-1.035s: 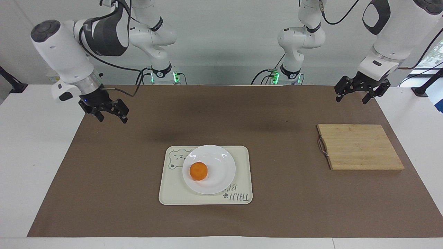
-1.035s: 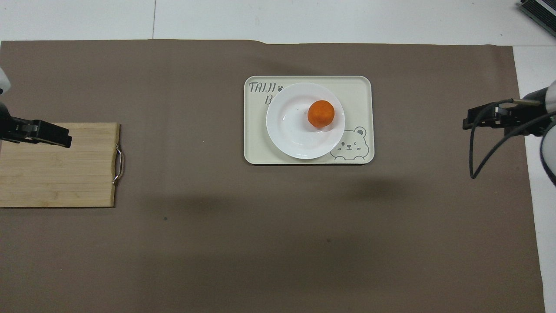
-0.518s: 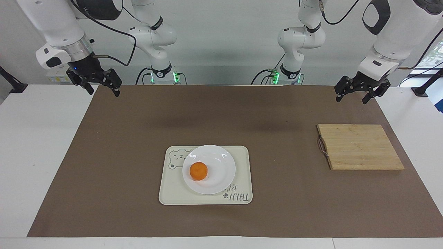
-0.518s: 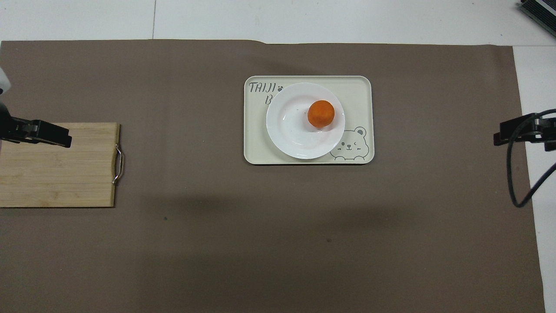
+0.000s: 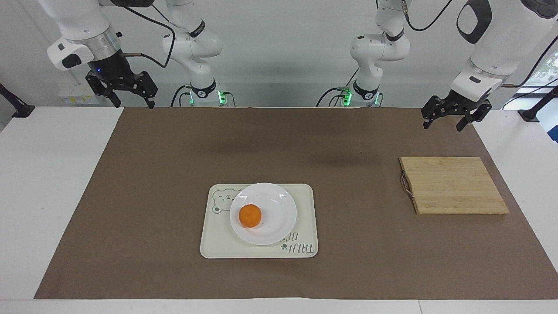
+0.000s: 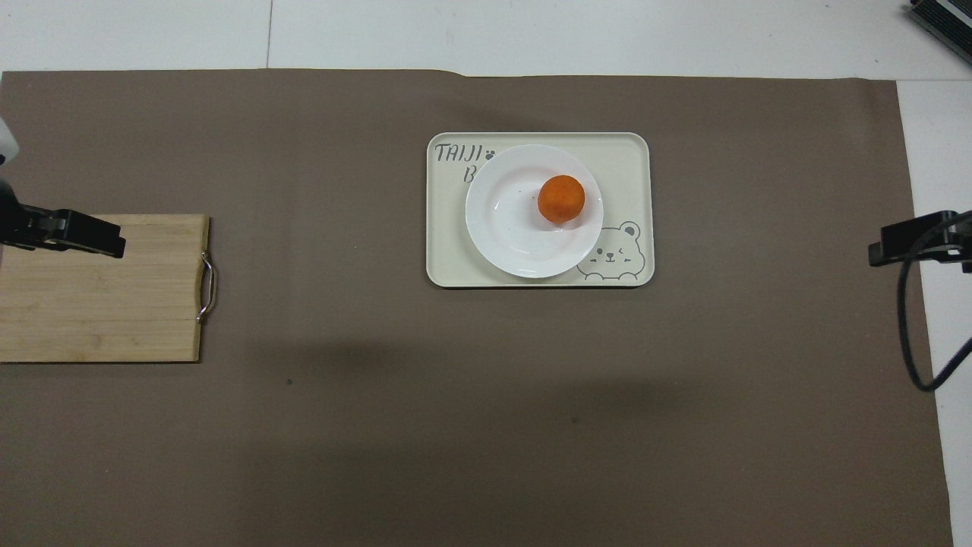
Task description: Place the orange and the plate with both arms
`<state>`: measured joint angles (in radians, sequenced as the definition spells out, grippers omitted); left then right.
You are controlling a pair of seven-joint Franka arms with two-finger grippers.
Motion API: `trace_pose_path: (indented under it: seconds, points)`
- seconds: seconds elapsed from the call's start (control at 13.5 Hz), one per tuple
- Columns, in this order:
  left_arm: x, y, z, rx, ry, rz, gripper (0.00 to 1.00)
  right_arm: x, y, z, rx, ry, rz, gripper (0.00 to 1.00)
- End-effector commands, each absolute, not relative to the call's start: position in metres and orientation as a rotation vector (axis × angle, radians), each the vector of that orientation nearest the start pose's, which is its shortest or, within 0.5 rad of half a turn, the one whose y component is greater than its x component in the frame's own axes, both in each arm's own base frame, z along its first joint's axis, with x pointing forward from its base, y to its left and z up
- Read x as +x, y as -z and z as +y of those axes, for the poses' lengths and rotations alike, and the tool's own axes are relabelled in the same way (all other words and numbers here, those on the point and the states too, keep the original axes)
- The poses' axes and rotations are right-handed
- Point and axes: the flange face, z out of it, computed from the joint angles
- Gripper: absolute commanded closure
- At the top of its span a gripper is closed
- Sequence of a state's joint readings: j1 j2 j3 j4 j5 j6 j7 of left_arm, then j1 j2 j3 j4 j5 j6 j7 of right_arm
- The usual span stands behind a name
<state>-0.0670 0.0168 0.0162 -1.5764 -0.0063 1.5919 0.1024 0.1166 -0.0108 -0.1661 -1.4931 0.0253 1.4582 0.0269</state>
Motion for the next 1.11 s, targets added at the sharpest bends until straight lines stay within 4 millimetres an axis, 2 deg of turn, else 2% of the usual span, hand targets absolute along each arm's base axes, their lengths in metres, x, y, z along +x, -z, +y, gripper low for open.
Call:
trace_pose_path:
  seconds: [0.0, 0.81, 0.89, 1.04]
  points:
    - [0.561, -0.616, -0.027, -3.119, -0.022, 0.254, 0.0, 0.517, -0.649, -0.026, -3.124, -0.056, 0.068, 0.0]
    - [0.561, -0.616, -0.027, -3.119, -0.022, 0.254, 0.0, 0.52, -0.651, -0.02, -3.132, -0.037, 0.05, 0.0]
    - [0.561, -0.616, -0.027, -3.119, -0.022, 0.254, 0.0, 0.524, -0.656, -0.012, -3.143, 0.011, 0.02, 0.0]
    - [0.561, -0.616, -0.027, -3.119, -0.022, 0.254, 0.0, 0.526, -0.656, -0.014, -3.21, 0.031, 0.004, 0.0]
